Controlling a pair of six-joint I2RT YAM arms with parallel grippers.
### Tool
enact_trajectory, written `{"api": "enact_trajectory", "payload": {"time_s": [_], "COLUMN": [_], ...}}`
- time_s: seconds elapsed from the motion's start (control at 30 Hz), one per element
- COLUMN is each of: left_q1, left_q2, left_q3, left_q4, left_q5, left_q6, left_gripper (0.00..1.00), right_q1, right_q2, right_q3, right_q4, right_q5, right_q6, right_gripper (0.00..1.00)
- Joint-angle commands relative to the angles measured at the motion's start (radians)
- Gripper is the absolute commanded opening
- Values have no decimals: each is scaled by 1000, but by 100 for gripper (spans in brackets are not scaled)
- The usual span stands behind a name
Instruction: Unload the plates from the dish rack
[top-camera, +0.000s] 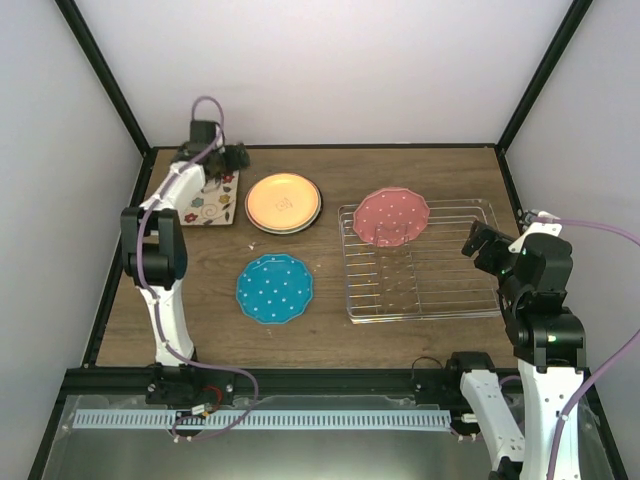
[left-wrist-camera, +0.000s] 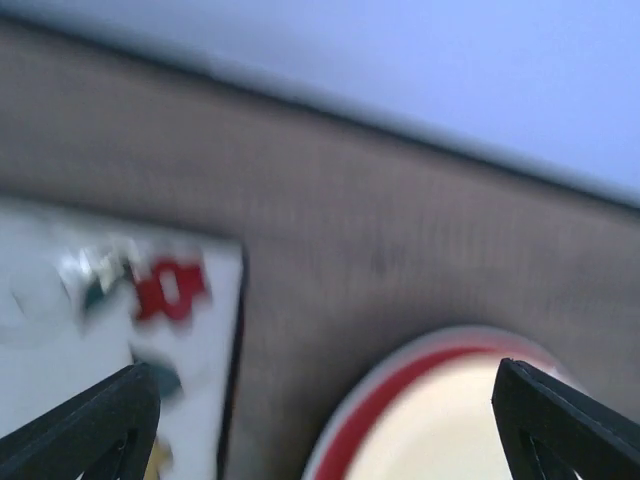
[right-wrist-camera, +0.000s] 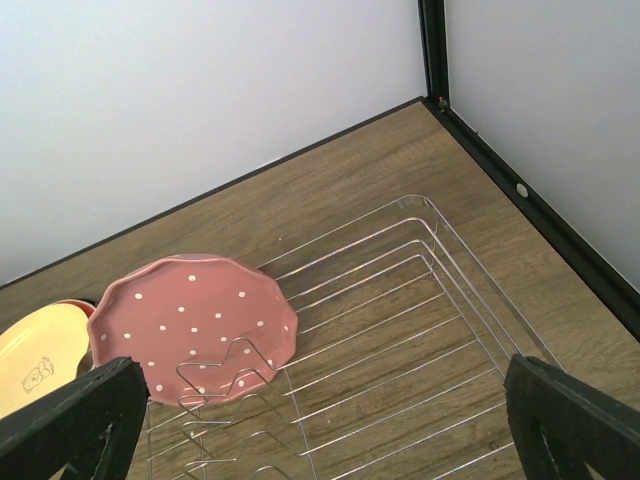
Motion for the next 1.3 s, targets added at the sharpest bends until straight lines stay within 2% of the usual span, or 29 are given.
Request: {"api": "enact_trajectory", "payload": {"time_s": [0.0,0.1,0.2,0.23,0.3,0.37,0.43,0.5,0.6,1.0,1.27], "left_q1": [15,-20,-91,-130,-231,-341,-431,-495,-539,-563,-582], "left_q2": [22,39,64,74,80,51,-1,-49,-58,3,73], "left_q3": [247,363,434,462,500,457,345,240,189,242,319], "left_q4": [66,140,207,185,65,-67,-75,-41,-28,-5,-43], "left_q5": [-84,36,306,419,514,525,505,474,456,402,425], "left_q6": [72,108,160,221,424,658,831,927,963,940,941], "left_gripper": [93,92,90,90,89,89,89,88,88,88,88], "right_q1": [7,7,7,7,7,7,7,7,7,7,7], "right_q2": [-3,2,-1,-2,-4,-8,-17,-28,-44,-76,-70], "right_q3": [26,21,16,17,20,24,30,33,38,39,49], "right_q4": [10,16,20,20,13,2,-10,-24,-45,-78,-79], "right_q5": [0,-9,-15,-16,-17,-13,-9,-3,5,11,11], "right_q6": [5,5,7,8,9,11,15,22,32,47,38], "right_gripper": [100,100,100,100,100,100,100,100,100,100,100]}}
